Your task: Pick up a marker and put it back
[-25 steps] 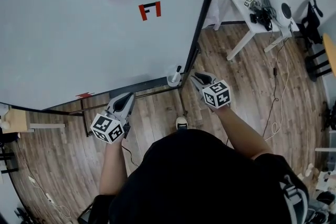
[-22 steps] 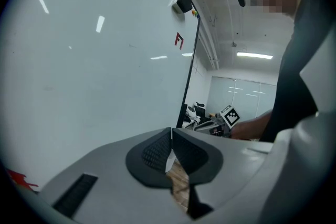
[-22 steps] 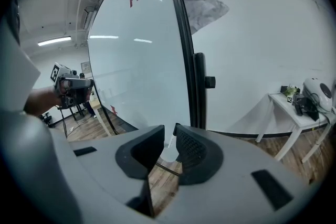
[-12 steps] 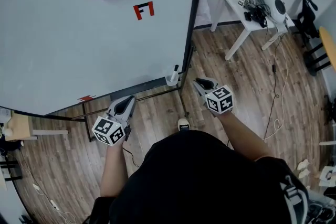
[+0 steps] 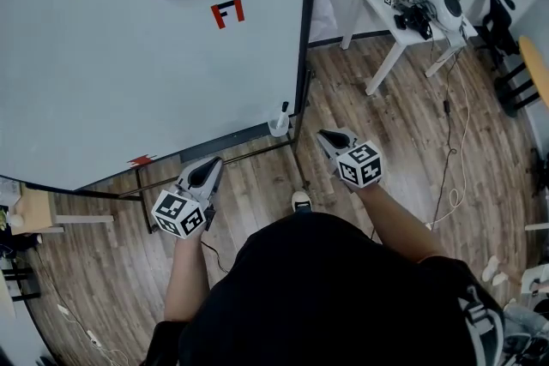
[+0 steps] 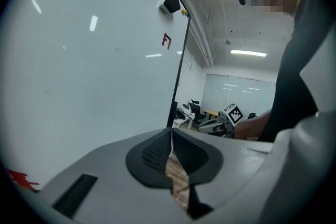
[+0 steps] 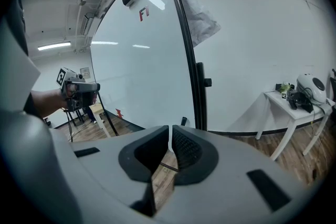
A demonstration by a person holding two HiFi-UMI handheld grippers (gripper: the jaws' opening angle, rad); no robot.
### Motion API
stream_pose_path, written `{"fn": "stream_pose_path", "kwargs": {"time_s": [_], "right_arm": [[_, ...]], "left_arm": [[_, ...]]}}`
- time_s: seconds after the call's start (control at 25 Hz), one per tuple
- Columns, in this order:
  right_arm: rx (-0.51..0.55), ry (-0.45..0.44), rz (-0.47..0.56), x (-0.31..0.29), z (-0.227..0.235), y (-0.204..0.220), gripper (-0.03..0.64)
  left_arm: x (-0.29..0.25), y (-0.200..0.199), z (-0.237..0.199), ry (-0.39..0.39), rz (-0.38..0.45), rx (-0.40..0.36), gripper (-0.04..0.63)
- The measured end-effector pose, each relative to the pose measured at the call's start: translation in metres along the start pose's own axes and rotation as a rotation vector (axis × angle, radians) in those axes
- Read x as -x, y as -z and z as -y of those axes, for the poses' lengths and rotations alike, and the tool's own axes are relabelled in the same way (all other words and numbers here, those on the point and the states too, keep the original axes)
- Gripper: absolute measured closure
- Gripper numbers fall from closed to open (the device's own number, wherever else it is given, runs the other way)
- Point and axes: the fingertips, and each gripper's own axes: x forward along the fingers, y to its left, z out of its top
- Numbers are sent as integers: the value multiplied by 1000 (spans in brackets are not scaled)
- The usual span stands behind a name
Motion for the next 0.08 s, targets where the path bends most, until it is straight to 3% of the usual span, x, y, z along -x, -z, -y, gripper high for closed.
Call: {"fn": "stream_pose_path", "kwargs": {"time_s": [0.08], "right_arm": [[0, -1, 1, 3, -2, 0, 603]], "left_arm": [[2, 0, 3, 2, -3, -3, 579]]}}
